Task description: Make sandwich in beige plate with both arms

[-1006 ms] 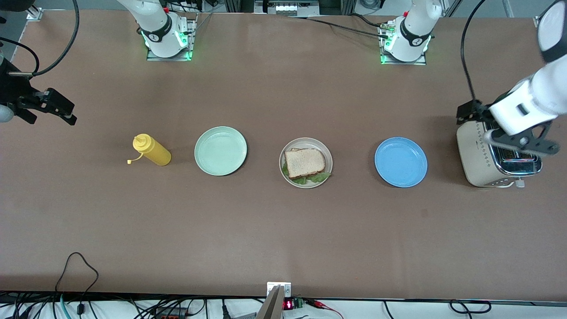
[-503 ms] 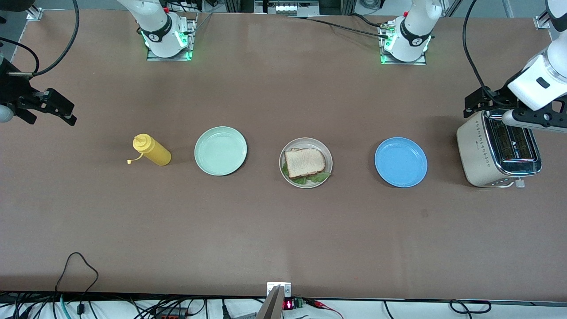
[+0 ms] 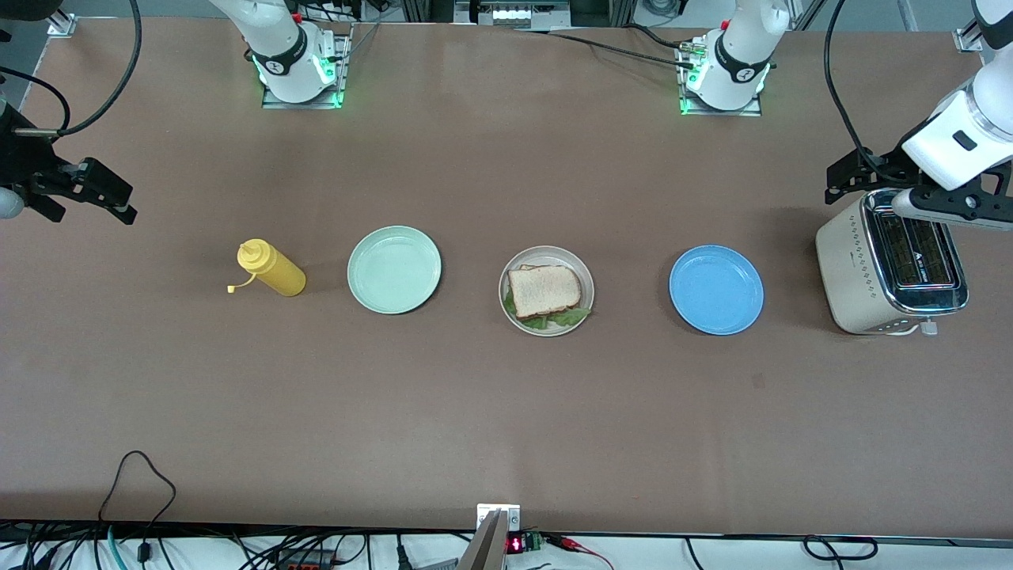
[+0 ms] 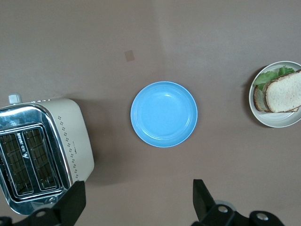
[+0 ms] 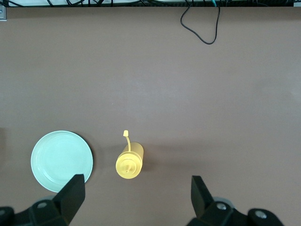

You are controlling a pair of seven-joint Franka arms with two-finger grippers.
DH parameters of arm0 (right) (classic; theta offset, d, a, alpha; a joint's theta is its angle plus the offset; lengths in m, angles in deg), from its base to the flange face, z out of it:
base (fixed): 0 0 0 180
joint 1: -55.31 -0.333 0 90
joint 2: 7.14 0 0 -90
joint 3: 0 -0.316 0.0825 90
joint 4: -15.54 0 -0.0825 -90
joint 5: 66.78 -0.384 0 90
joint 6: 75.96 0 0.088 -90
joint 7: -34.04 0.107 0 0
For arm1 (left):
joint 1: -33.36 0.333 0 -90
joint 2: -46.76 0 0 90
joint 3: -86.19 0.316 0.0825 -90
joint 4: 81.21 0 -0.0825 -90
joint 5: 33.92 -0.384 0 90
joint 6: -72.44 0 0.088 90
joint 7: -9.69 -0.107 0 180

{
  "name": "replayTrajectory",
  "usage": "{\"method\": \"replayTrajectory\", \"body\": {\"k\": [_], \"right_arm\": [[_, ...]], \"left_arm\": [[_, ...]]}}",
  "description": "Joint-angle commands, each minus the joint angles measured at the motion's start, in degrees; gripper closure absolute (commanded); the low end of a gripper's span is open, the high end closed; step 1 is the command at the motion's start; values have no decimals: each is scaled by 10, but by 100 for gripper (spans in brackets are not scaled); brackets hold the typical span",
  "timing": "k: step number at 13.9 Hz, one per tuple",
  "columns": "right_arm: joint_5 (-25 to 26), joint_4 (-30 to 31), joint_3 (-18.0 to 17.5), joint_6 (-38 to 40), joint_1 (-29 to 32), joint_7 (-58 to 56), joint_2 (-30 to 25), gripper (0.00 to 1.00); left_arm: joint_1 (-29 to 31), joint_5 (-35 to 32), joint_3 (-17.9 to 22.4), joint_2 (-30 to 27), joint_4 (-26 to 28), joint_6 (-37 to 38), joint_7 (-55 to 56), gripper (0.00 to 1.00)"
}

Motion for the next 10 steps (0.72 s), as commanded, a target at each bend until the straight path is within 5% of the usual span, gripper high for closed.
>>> {"method": "replayTrajectory", "body": {"k": [1,10], "right_arm": [[-3,-7,-3,0,3,-1,2,0],[-3,-7,-3,0,3,-1,2,0]], "left_arm": [[-1,2,6,-11,8,15,7,0],[-1,2,8,-10,7,26,8,0]]}}
